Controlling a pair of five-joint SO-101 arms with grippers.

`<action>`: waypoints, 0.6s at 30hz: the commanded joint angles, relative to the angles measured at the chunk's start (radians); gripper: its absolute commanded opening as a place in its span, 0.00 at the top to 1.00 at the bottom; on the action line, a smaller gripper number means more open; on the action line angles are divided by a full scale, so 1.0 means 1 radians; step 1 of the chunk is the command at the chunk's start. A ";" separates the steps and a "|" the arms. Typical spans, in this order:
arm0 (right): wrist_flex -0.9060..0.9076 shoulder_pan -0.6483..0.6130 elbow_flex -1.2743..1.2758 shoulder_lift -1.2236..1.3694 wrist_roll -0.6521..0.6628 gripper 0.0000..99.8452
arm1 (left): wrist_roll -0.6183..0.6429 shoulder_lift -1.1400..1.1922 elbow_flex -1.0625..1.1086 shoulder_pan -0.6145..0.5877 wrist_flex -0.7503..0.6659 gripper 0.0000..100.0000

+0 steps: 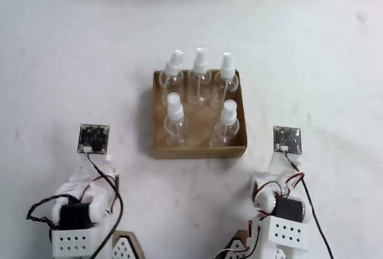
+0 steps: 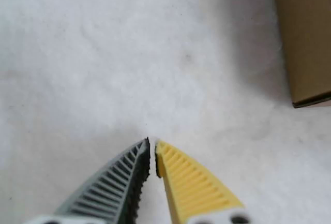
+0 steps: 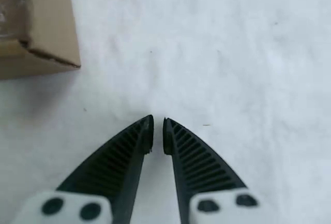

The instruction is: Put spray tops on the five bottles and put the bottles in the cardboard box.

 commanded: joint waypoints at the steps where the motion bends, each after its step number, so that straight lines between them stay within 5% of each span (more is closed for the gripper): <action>1: 0.008 -0.010 -0.021 -0.001 0.005 0.98 | 0.008 -0.013 -0.003 -0.010 0.003 0.98; 18: 0.004 -0.022 -0.021 -0.001 0.011 0.98 | 0.008 -0.013 -0.003 -0.010 0.003 0.98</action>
